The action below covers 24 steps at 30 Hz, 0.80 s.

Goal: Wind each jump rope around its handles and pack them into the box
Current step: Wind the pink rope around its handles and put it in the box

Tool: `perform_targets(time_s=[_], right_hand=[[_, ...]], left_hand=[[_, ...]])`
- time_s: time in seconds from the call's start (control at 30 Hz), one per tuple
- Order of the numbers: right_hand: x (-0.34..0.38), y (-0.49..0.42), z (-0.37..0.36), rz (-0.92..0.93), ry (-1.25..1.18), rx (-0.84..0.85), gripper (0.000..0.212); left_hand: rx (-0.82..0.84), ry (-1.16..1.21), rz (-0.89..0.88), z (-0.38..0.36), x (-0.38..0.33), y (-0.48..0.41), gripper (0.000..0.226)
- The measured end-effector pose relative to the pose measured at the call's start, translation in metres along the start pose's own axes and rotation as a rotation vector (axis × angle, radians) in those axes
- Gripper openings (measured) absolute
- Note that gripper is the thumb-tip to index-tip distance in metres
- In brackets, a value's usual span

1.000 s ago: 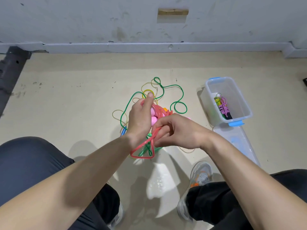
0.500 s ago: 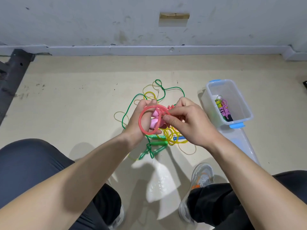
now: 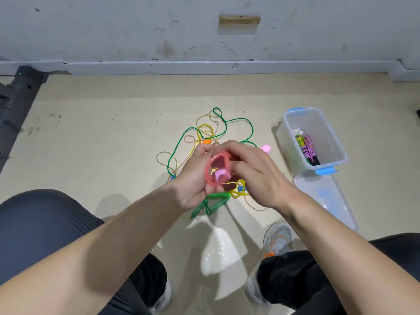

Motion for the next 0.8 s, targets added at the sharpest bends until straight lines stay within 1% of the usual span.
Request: perform_targets(time_s=[0.07,0.17,0.23,0.3,0.37,0.4,0.43,0.5,0.57,0.6,0.67,0.7,0.73,0.8], right_hand=[[0.004,0.0,0.003,0.014,-0.133,0.047,0.025],[0.004,0.002,0.008,-0.032,-0.262,0.083,0.023],[0.002,0.004,0.009,-0.05,-0.227,0.078,0.023],[0.0,0.004,0.008,-0.065,-0.185,0.061,0.036],[-0.003,0.003,0.006,-0.092,-0.214,0.08,0.048],[-0.004,0.003,0.006,-0.101,-0.223,0.094,0.05],[-0.004,0.003,0.007,-0.092,-0.201,0.095,0.049],[-0.007,0.002,0.01,-0.076,-0.11,0.074,0.041],[-0.012,0.001,0.011,-0.116,-0.091,0.074,0.035],[-0.014,0.001,0.011,-0.124,-0.108,0.086,0.031],[-0.014,0.0,0.009,-0.127,-0.165,0.093,0.022],[-0.012,0.0,0.01,-0.141,-0.227,0.092,0.016],[-0.011,0.001,0.011,-0.156,-0.292,0.095,0.015],[-0.01,0.001,0.015,-0.204,-0.402,0.096,0.023]], left_hand=[[0.011,0.014,0.059,0.003,-0.005,0.0,0.032],[0.085,0.034,0.149,0.005,-0.013,0.001,0.031],[0.09,0.01,0.193,0.009,-0.014,0.0,0.041],[0.097,-0.019,0.227,0.012,-0.014,-0.001,0.045],[0.075,-0.086,0.224,0.013,-0.014,0.001,0.029],[0.063,-0.129,0.212,0.014,-0.013,0.0,0.019],[0.061,-0.172,0.201,0.015,-0.012,-0.001,0.013],[0.048,-0.242,0.178,0.015,-0.01,0.0,0.014],[0.039,-0.282,0.175,0.018,-0.006,-0.002,0.005],[0.041,-0.294,0.186,0.019,-0.006,-0.003,0.006],[0.064,-0.318,0.205,0.02,-0.007,-0.003,0.016],[0.088,-0.325,0.21,0.019,-0.008,-0.002,0.018],[0.119,-0.328,0.215,0.018,-0.01,0.0,0.016],[0.178,-0.329,0.233,0.015,-0.013,0.002,0.01]])
Point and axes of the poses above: each hand's wrist, its own y-axis away from the middle knuckle, its own z-axis out of the back of the hand, x = y × z, the point moved 2 cm from there along -y, towards the middle knuckle, and after that the axes turned 12 degrees about y, right-handed, at the moved point
